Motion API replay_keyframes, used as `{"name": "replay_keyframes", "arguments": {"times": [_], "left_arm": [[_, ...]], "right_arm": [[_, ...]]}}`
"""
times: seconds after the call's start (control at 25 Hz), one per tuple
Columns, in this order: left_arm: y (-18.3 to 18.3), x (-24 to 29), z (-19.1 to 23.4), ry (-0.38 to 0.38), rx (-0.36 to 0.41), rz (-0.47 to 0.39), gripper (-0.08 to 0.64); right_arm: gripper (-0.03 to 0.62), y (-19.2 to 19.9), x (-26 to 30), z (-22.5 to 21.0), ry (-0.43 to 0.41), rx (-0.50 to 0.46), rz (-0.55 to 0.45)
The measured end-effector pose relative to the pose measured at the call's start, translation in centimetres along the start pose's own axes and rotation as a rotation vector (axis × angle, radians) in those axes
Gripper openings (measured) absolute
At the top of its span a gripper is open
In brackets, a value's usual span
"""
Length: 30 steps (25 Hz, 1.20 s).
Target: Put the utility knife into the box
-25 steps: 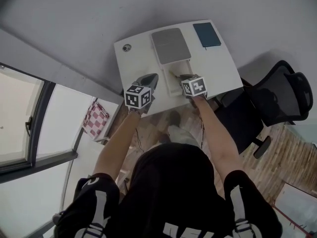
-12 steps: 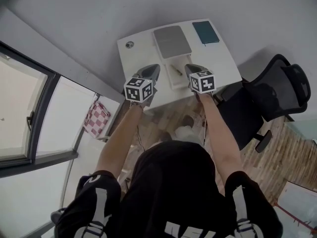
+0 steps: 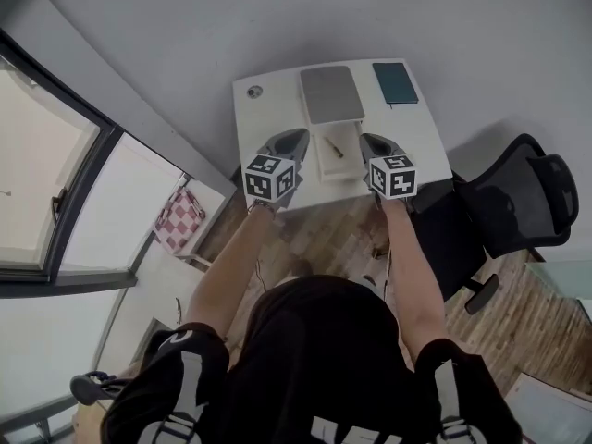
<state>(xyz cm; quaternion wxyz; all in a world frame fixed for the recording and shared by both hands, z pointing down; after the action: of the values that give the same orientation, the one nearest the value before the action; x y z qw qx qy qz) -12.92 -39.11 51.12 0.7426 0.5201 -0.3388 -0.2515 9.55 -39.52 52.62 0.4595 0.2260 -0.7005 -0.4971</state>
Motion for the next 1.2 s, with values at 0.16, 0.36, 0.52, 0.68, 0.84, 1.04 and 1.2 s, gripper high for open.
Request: {"name": "replay_keyframes", "arguments": {"times": [0.16, 0.36, 0.52, 0.68, 0.84, 1.04, 1.2], "left_arm": [[-0.5, 0.4, -1.5, -0.037, -0.010, -0.024, 0.026], [-0.7, 0.9, -4.0, -0.079, -0.011, -0.043, 0.026], [-0.6, 1.0, -5.4, -0.110, -0.009, -0.050, 0.026], [-0.5, 1.0, -7.0, -0.133, -0.007, -0.057, 0.026], [-0.4, 1.2, -8.4, -0.144, -0.005, -0.061, 0.026], [-0.2, 1.1, -9.6, -0.156, -0.006, -0.065, 0.025], [-0.1, 1.0, -10.7, -0.150, -0.005, -0.064, 0.026]], "right_arm": [[0.014, -0.6, -1.3, -1.5, -0.024, -0.011, -0.013], [0.015, -1.0, -3.0, -3.6, -0.055, -0.022, -0.037], [0.015, -1.3, -4.2, -4.6, -0.077, -0.035, -0.055], [0.015, -1.2, -5.5, -5.5, -0.098, -0.035, -0.067], [0.015, -0.9, -6.8, -6.4, -0.111, -0.036, -0.076], [0.014, -0.7, -7.8, -7.0, -0.123, -0.041, -0.077], [0.015, -0.5, -8.6, -7.4, -0.128, -0.042, -0.082]]}}
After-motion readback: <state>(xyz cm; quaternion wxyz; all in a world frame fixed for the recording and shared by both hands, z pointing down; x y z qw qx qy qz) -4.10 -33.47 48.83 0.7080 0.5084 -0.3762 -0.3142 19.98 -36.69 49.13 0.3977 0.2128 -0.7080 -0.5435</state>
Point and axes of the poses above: the fingertips, and each gripper's own axes: x forward along the fingers, z to its left, y out of its underside, the point moved 8 cm from there along -x, backward along the fingers, and after that the axes turned 1 degree about z, right-handed, at the moved point
